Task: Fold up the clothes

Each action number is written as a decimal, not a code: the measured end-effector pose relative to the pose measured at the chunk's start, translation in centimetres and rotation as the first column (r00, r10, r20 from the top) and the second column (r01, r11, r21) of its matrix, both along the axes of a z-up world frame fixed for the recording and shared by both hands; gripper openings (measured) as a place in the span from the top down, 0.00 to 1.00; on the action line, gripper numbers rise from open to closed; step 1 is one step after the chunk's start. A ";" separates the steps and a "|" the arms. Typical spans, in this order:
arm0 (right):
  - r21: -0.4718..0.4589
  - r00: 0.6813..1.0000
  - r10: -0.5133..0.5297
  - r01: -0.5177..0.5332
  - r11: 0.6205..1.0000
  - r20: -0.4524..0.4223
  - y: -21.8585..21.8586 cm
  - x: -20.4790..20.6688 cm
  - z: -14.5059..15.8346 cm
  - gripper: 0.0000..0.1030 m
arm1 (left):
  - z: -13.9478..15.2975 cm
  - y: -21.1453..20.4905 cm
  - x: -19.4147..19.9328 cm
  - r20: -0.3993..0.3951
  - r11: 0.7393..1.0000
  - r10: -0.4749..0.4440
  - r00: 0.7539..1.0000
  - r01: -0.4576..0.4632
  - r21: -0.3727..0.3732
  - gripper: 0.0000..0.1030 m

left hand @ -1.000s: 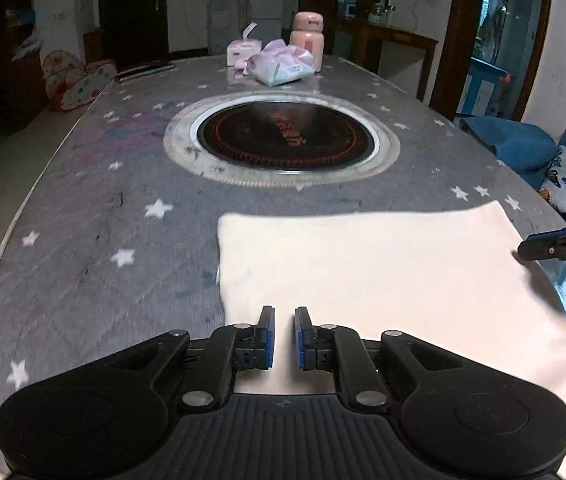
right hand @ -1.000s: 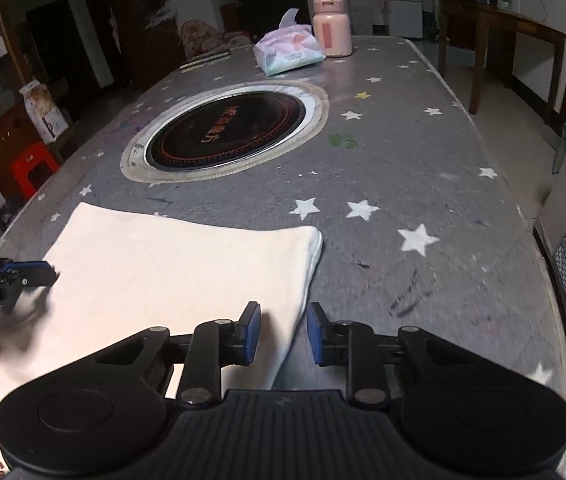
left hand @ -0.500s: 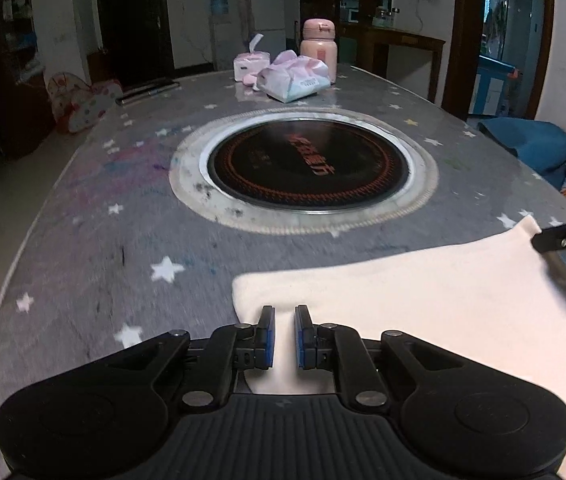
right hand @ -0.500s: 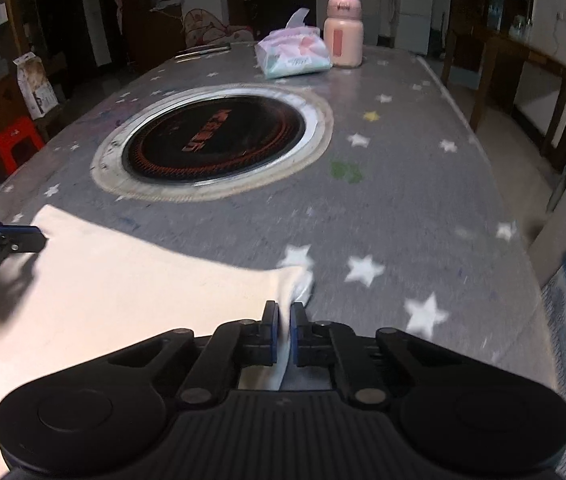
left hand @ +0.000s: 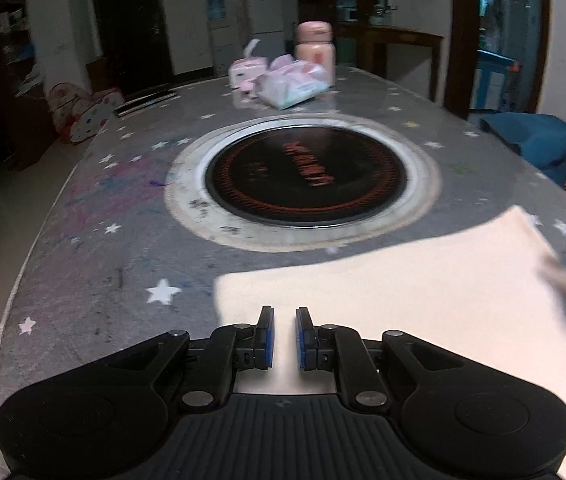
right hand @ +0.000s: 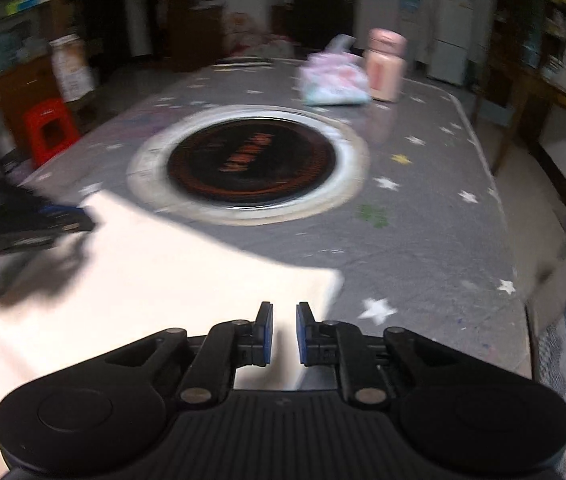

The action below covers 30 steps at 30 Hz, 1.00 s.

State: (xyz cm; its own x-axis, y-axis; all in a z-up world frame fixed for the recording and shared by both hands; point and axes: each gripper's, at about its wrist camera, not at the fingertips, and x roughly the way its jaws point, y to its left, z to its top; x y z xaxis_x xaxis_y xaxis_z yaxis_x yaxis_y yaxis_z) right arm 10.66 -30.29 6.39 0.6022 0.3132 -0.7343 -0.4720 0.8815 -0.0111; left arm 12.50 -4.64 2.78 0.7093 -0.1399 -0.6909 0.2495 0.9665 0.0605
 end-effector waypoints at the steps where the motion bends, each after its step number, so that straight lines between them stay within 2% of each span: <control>1: 0.006 0.999 0.036 -0.036 0.999 -0.003 0.4 -1.3 0.4 0.85 | 0.2 -0.4 -0.4 0.002 1.000 -0.012 1.000 0.012 -0.007 0.88; 3: 0.016 0.993 0.115 -0.115 0.993 -0.013 1.3 -4.1 0.9 0.76 | 0.4 -1.1 -1.2 0.003 0.999 -0.037 0.999 0.037 -0.018 0.88; 5: 0.019 0.979 0.203 -0.202 0.979 -0.027 2.3 -6.9 1.1 0.75 | 0.3 -2.0 -1.9 -0.004 0.998 -0.062 0.998 0.062 -0.023 0.87; 10: 0.027 0.916 0.392 -0.391 0.920 -0.083 4.7 -12.8 0.7 0.74 | -0.3 -3.3 -2.8 -0.019 0.996 -0.089 0.996 0.089 -0.002 0.87; 12: 0.027 0.890 0.447 -0.447 0.894 -0.094 5.5 -14.6 0.5 0.70 | -0.5 -3.5 -3.0 -0.024 0.996 -0.088 0.996 0.088 -0.002 0.87; 14: 0.013 0.879 0.467 -0.468 0.883 -0.095 6.3 -15.1 0.1 0.65 | -0.7 -3.6 -3.1 -0.024 0.997 -0.083 0.996 0.083 -0.001 0.87; 17: -0.011 0.865 0.492 -0.495 0.869 -0.097 7.3 -15.8 -0.6 0.65 | -0.7 -3.6 -3.0 -0.026 0.997 -0.076 0.997 0.076 -0.009 0.87; 19: -0.029 0.867 0.490 -0.494 0.869 -0.084 7.7 -16.0 -1.1 0.66 | -0.8 -3.6 -3.0 -0.024 0.997 -0.076 0.997 0.076 -0.010 0.86; 20: -0.038 0.869 0.489 -0.492 0.869 -0.077 7.9 -16.1 -1.4 0.66 | -0.8 -3.6 -3.1 -0.024 0.997 -0.076 0.997 0.076 -0.009 0.86; 22: -0.056 0.872 0.486 -0.489 0.870 -0.063 8.2 -16.3 -2.0 0.74 | -0.8 -3.5 -3.1 -0.022 0.997 -0.077 0.997 0.077 -0.009 0.86; 24: -0.042 0.872 0.485 -0.488 0.872 -0.065 8.0 -16.3 -2.0 0.92 | -0.9 -3.5 -3.1 -0.020 0.997 -0.078 0.997 0.078 -0.009 0.86; 30: -0.015 0.865 0.496 -0.498 0.867 -0.077 7.3 -17.3 -1.7 0.97 | -1.0 -3.5 -3.0 -0.015 0.997 -0.071 0.997 0.071 -0.015 0.85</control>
